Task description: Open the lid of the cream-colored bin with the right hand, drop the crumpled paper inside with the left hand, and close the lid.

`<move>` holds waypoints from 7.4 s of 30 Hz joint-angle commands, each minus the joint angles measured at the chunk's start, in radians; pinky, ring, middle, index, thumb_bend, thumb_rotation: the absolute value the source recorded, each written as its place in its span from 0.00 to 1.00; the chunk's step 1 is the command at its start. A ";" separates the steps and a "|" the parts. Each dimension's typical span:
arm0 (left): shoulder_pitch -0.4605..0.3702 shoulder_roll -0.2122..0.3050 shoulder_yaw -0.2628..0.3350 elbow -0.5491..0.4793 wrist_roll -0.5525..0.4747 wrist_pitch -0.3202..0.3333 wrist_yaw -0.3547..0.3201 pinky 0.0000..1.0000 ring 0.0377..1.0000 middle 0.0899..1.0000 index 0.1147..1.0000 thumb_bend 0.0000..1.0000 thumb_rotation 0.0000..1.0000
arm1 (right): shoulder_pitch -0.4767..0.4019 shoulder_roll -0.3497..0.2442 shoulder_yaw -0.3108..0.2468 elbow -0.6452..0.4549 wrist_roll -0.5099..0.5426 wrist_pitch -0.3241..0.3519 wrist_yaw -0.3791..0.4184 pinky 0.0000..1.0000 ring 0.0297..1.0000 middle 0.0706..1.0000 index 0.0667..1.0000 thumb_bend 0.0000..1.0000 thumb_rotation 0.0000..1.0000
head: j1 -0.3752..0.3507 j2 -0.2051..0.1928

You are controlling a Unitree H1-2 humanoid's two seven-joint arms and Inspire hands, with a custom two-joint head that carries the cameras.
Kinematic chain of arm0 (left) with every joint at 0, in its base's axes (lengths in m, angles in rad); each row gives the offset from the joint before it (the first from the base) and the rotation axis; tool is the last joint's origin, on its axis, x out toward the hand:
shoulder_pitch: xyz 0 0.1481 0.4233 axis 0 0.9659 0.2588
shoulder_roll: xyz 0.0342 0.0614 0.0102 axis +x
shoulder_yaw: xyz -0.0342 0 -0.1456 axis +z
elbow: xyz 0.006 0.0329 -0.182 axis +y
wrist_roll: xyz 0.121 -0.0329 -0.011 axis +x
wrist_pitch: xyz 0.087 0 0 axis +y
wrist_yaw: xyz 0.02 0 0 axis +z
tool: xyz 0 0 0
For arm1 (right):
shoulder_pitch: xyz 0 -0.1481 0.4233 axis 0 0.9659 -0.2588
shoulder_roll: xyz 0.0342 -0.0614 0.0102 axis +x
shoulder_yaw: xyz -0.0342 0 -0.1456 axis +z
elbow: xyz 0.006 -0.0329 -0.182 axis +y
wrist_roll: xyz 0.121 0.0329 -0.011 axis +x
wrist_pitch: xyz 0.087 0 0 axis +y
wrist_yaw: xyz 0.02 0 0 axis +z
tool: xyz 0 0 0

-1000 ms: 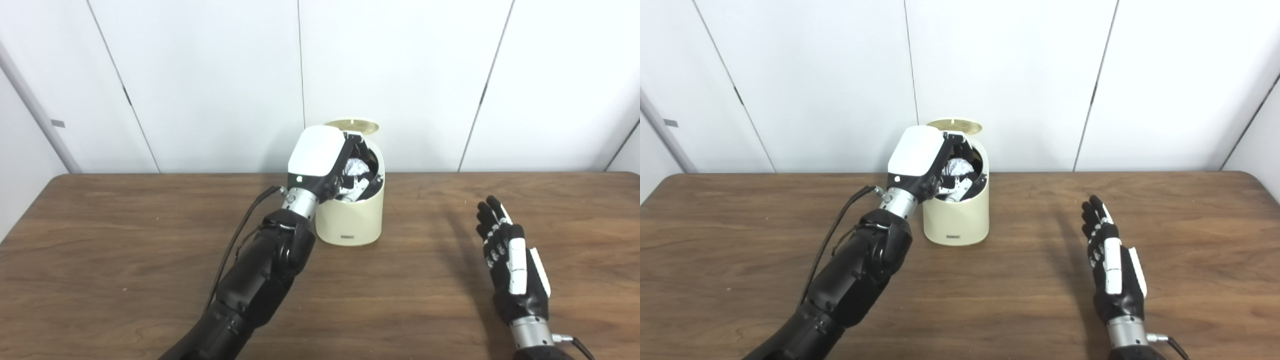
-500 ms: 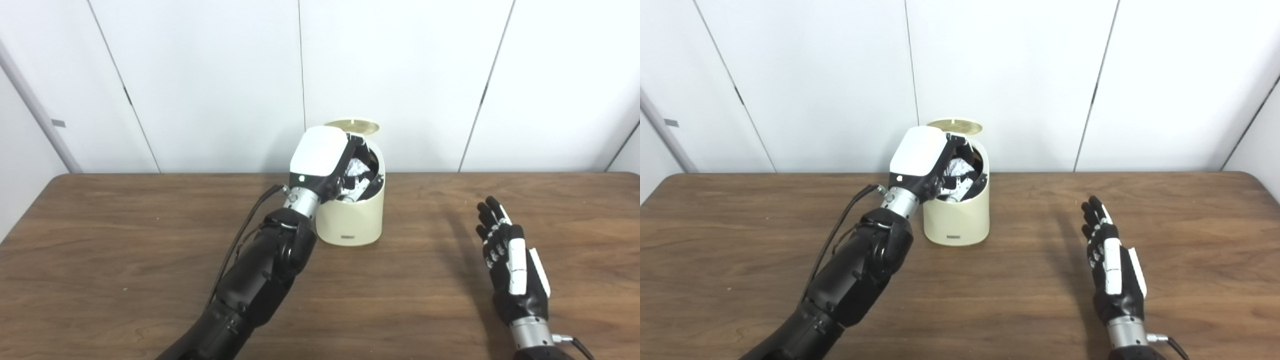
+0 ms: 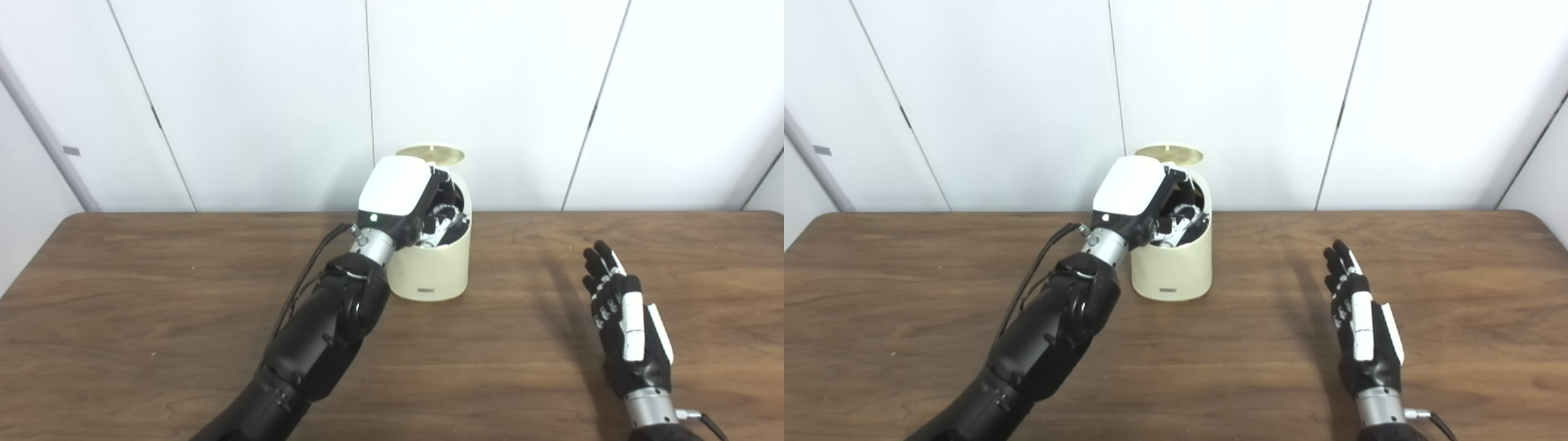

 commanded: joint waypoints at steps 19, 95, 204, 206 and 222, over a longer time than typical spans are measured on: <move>-0.029 0.002 0.008 -0.037 -0.005 0.021 -0.001 0.58 0.67 0.69 0.63 0.91 0.00 | 0.082 0.024 0.011 0.093 0.003 0.005 0.005 1.00 0.98 0.93 0.94 0.53 1.00 | 0.002 -0.001; 0.053 0.009 0.064 -0.135 -0.065 -0.130 0.159 0.33 0.39 0.44 0.38 0.47 0.00 | 0.068 0.001 0.004 0.129 0.034 0.013 0.030 1.00 1.00 0.92 0.96 0.52 1.00 | 0.019 -0.008; 0.652 -0.028 0.640 -0.296 -1.172 -0.276 -0.157 1.00 1.00 1.00 1.00 0.60 1.00 | 0.061 -0.050 -0.005 0.098 0.072 0.060 0.053 1.00 0.99 0.94 0.97 0.52 1.00 | 0.064 0.057; 0.656 -0.026 0.644 -0.298 -1.175 -0.267 -0.150 1.00 1.00 1.00 1.00 0.60 1.00 | 0.062 -0.045 -0.003 0.092 0.069 0.060 0.049 1.00 0.99 0.94 0.97 0.52 1.00 | 0.048 0.061; 0.676 0.033 0.648 -0.303 -1.204 -0.218 -0.169 1.00 1.00 1.00 1.00 0.53 0.97 | 0.089 -0.010 0.001 0.014 0.019 0.078 0.000 1.00 1.00 1.00 0.98 0.52 1.00 | -0.043 0.098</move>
